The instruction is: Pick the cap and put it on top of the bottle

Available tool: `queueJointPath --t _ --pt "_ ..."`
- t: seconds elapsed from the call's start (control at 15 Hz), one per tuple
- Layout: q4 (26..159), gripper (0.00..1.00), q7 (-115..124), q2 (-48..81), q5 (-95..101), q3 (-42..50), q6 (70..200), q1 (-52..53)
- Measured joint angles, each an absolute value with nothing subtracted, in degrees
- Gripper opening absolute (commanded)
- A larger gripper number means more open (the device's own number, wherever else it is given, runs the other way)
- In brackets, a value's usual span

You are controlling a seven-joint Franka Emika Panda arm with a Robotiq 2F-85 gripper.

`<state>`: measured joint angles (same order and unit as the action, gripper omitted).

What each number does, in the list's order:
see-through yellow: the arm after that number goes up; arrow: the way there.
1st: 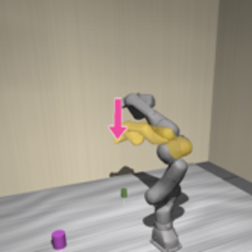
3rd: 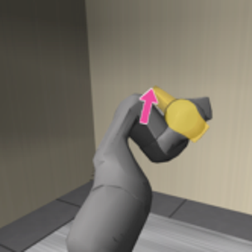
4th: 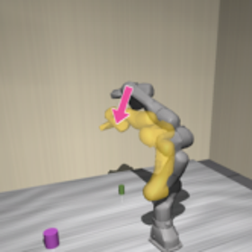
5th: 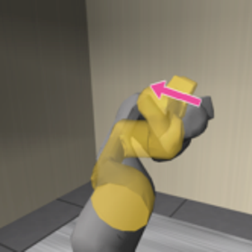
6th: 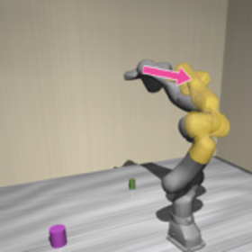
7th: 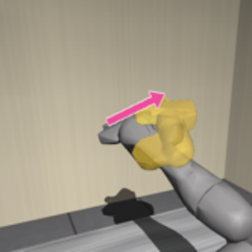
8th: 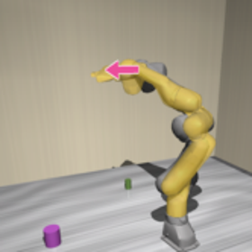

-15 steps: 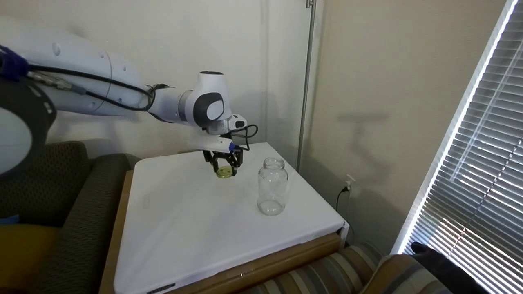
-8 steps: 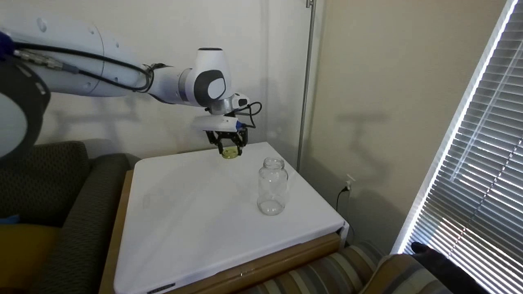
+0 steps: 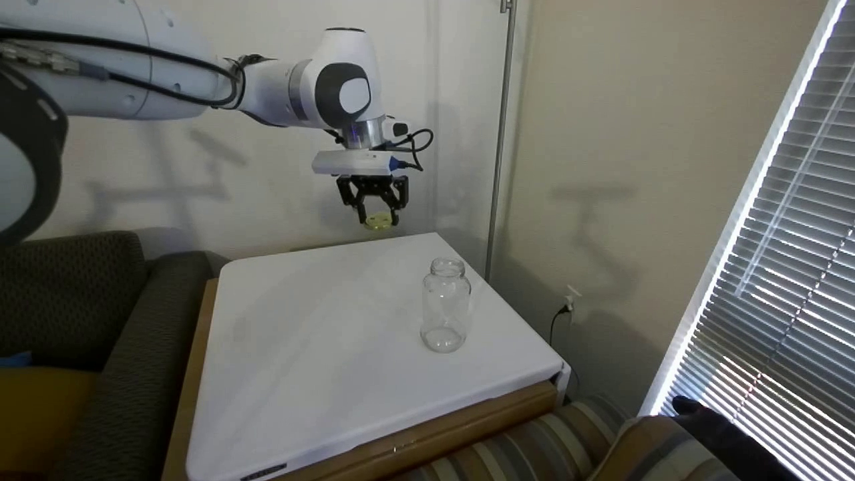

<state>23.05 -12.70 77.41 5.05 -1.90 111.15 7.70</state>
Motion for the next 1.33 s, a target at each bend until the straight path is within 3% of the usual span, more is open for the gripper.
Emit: queueJointPath --t 0.8,0.87,1.2,1.27,1.33 --pt "22.03 0.47 -5.37 73.78 4.70 -1.59 108.79 1.75" --pt "21.85 0.72 -4.32 73.61 4.46 -1.60 107.45 1.39" --pt "21.68 0.72 -1.92 72.24 4.34 -1.62 103.94 1.21" --pt "21.68 0.47 -1.86 72.26 4.34 -1.62 103.90 1.22" --pt "21.68 0.47 -1.85 72.25 4.34 -1.62 103.87 1.22"
